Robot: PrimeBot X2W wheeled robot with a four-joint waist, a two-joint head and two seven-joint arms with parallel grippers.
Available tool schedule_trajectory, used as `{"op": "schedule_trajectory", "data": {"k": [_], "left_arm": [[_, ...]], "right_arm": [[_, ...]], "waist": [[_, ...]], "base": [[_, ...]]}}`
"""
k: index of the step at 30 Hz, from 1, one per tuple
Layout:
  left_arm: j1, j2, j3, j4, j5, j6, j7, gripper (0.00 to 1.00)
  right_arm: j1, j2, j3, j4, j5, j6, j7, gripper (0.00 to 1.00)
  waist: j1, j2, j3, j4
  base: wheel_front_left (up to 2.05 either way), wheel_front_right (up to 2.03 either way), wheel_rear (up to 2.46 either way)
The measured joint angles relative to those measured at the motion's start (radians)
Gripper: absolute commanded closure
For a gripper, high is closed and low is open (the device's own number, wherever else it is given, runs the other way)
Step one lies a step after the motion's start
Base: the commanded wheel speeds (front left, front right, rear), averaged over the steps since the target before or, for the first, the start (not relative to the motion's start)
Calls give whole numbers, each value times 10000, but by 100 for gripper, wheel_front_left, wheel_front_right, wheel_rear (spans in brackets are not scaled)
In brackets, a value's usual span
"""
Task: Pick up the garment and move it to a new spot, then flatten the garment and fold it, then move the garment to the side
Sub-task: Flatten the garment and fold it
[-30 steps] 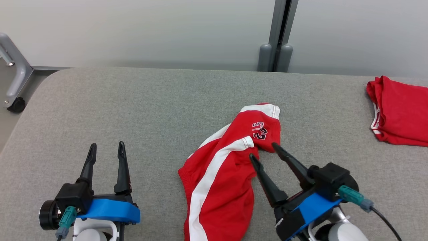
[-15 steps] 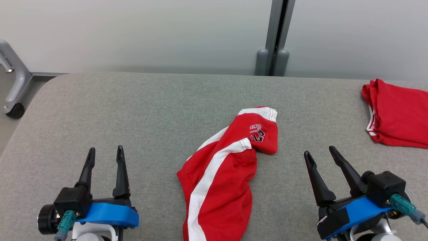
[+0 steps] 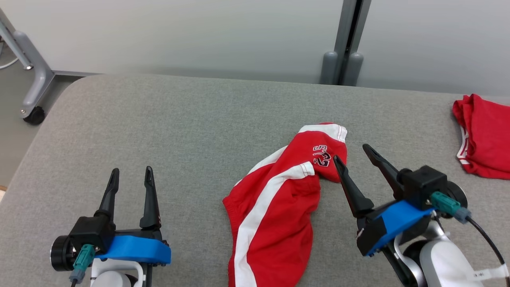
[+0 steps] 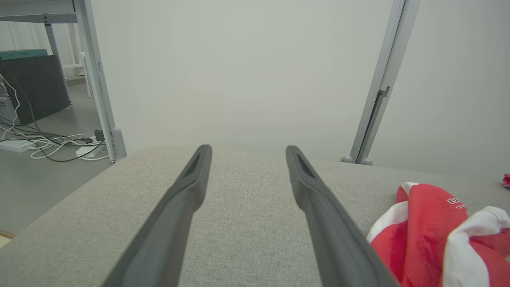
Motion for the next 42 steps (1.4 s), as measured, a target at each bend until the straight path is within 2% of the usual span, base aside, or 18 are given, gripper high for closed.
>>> {"op": "schedule_trajectory", "data": {"k": [9, 16, 26, 27, 28, 30, 35, 42], "left_arm": [[-360, -178, -192, 150, -40, -27, -15, 0], [-622, -332, -261, 276, -88, -71, -35, 0], [-830, -497, -286, 328, -69, -182, -35, 0], [-834, -508, -280, 337, -65, -184, -35, 0], [-834, -508, -280, 337, -65, -184, -35, 0], [-881, -562, -253, 353, -33, -188, -35, 0], [-873, -593, -125, 368, 4, -188, -35, 0], [-624, -585, 132, 372, 125, -267, -35, 0]], "right_arm": [[-1630, -251, 548, 1534, -54, 0, 466, 0], [-1914, -408, 642, 3208, -58, 0, 500, 0], [-2590, -255, 1254, 5396, 420, 0, -77, 0], [-2721, -221, 1308, 5576, 477, 0, -127, 58], [-2721, -221, 1308, 5576, 477, 0, -127, 100], [-2993, -219, 1494, 6084, 552, 0, -341, 100], [-3398, -336, 1453, 6406, 627, 0, -991, 100], [-3580, -1045, 673, 6529, 746, 0, -2123, 100]], "waist": [[0, 0, 402, 704], [0, 1, 761, 1282], [1, 0, 1166, 1748], [1, 0, 1184, 1750], [1, 0, 1184, 1750], [1, 0, 1196, 1749], [1, 0, 1165, 1597], [1, 0, 892, 865]], "base": [[0, 0, 0], [0, 0, 0], [0, 0, 0], [0, 0, 0], [0, 0, 0], [0, 0, 0], [0, 0, 0], [0, 0, 0]]}}
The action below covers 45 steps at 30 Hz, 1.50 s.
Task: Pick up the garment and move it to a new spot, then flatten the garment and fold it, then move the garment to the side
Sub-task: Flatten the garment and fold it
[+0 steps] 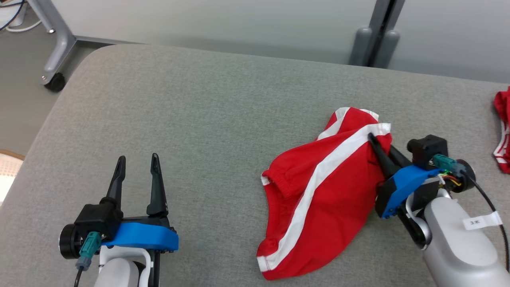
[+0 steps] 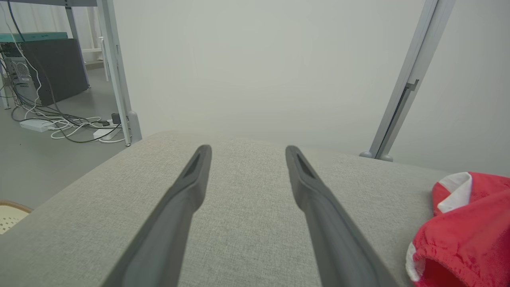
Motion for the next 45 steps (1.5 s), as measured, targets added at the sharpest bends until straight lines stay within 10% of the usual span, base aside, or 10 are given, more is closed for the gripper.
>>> {"op": "schedule_trajectory", "data": {"k": [24, 25, 26, 45], "left_arm": [[638, 4, 86, 65, 192, -142, 0, 0], [639, 4, 92, 61, 192, -142, 0, 0], [640, 2, 90, 59, 194, -144, 0, 0], [597, 19, 161, 31, 234, -180, 0, 0]], "right_arm": [[5762, -263, -571, -4491, 184, 0, 165, 100], [5936, -242, -570, -4650, 184, 0, 171, 73], [6080, -219, -598, -4792, 182, 0, 205, 5], [4504, -579, -1486, -6918, -167, 0, 1089, 0]], "waist": [[-1, 0, -948, -1718], [-1, 0, -956, -1739], [-1, 0, -960, -1760], [-1, 0, -830, -1699]], "base": [[0, 0, 0], [0, 0, 0], [0, 0, 0], [0, 0, 0]]}}
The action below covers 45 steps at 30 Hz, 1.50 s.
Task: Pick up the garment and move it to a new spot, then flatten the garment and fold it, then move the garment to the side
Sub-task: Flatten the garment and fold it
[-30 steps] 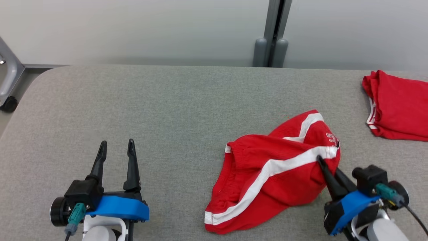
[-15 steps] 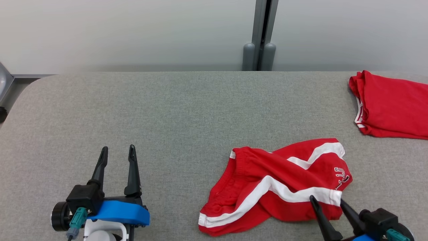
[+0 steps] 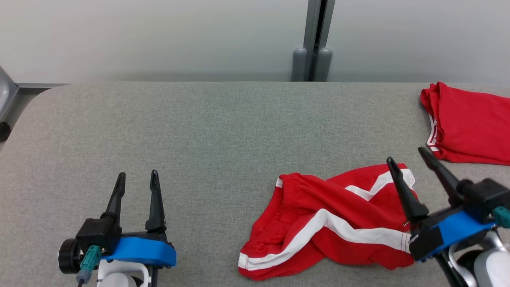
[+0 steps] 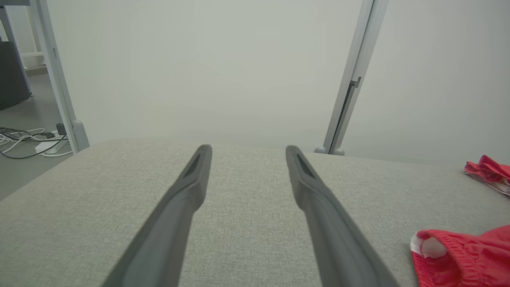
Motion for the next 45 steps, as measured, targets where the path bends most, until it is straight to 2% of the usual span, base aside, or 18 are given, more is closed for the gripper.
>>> {"op": "schedule_trajectory", "data": {"k": [5, 11, 23, 30, 31, 32, 33, 36, 41, 45], "left_arm": [[-28, 4, 12, -33, 31, 8, 0, 0], [-161, -23, -35, -63, 31, 10, 0, 0], [-441, -109, -127, -2, -2, -2, 0, 0], [-546, -148, -146, 38, -2, -6, 0, 0], [-551, -151, -144, 54, -2, -13, 0, 0], [-555, -155, -153, 63, -2, -17, 0, 0], [-569, -163, -153, 86, -2, -17, 0, 0], [-586, -173, -150, 107, -4, -19, 0, 0], [-593, -192, -174, 151, -2, -63, 0, 0], [-608, -199, -205, 173, -2, -88, 0, 0]], "right_arm": [[-1120, -347, -186, 387, 0, 0, 955, 0], [-1813, -648, -213, 1448, -182, 0, 1987, 0], [-2007, -888, 702, 4516, -82, 0, 3336, 0], [-2395, -976, 1620, 5597, 119, -12, 3831, 0], [-2475, -1007, 1724, 5691, 174, -15, 3868, 52], [-2537, -1016, 1812, 5754, 282, -15, 3871, 86], [-2649, -1045, 1981, 5800, 474, -15, 3728, 100], [-2825, -1037, 2092, 5816, 556, -6, 3452, 100], [-3724, -1007, 1929, 5768, 635, 0, 2380, 100], [-4525, -738, 1697, 5921, 616, 0, 1695, 100]], "waist": [[0, 0, 39, 71], [0, 0, 161, 208], [0, 0, 496, 570], [0, 0, 566, 695], [0, 0, 559, 710], [0, 0, 547, 727], [0, 0, 530, 760], [0, 0, 506, 789], [0, 0, 441, 925], [0, 0, 405, 1111]], "base": [[0, 0, 0], [0, 0, 0], [0, 0, 0], [0, 0, 0], [0, 0, 0], [0, 0, 0], [0, 0, 0], [0, 0, 0], [0, 0, 0], [0, 0, 0]]}}
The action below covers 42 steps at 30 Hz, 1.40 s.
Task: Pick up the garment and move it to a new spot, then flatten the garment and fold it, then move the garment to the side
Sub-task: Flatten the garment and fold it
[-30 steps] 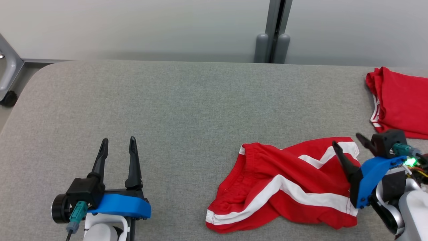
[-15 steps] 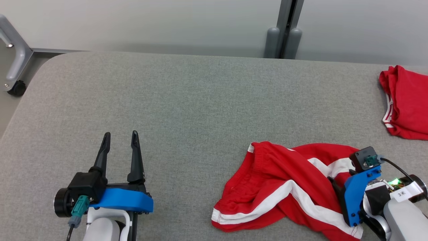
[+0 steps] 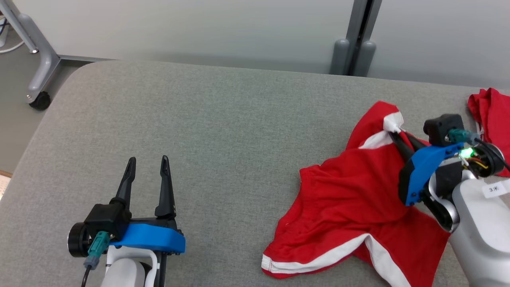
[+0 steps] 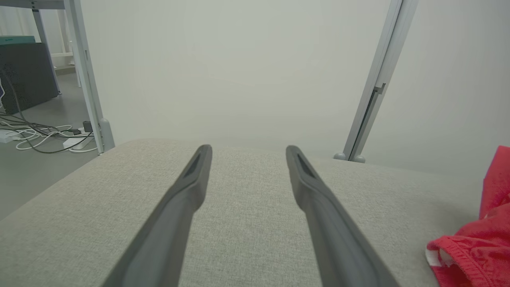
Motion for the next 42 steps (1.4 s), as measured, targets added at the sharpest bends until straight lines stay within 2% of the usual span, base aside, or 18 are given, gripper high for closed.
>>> {"op": "schedule_trajectory", "data": {"k": [4, 10, 11, 12, 13, 20, 26, 33, 42], "left_arm": [[-5, -6, -40, 10, 0, -4, 0, 0], [-48, -23, -205, 56, -2, -21, 0, 0], [-73, -23, -219, 61, -4, -27, 0, 0], [-121, -27, -236, 73, -13, -33, 0, 0], [-163, -27, -245, 75, -13, -33, 0, 0], [-146, -38, -251, 84, -27, 2, 0, 0], [99, 17, -90, 54, 4, 42, 0, 0], [420, 140, 94, -36, 36, 84, 0, 0], [652, 299, 219, -205, 59, 176, -2, 0]], "right_arm": [[-798, 328, -353, 470, -82, 0, -508, 100], [-1804, 593, -1181, 1841, -577, 0, -1037, 100], [-1917, 652, -1206, 2142, -685, 0, -1032, 73], [-1981, 723, -1229, 2441, -759, 0, -1016, 32], [-2013, 796, -1218, 2732, -819, 0, -1005, 0], [-2173, 1034, -1145, 3904, -972, 0, -1802, 0], [-2013, 982, -840, 3881, -777, 0, -2884, 0], [-1084, 744, -938, 2951, -401, 0, -3971, 0], [649, 1024, -1634, 752, -90, 0, -4309, 0]], "waist": [[0, 0, -41, 239], [0, 0, 26, 611], [0, 0, 52, 658], [0, 0, 72, 705], [0, 0, 90, 745], [1, 0, 88, 647], [1, 0, -56, 154], [1, 0, -319, -576], [0, 0, -471, -1397]], "base": [[0, 0, 0], [0, 0, 0], [0, 0, 0], [0, 0, 0], [0, 0, 0], [0, 0, 0], [0, 0, 0], [0, 0, 0], [0, 0, 0]]}}
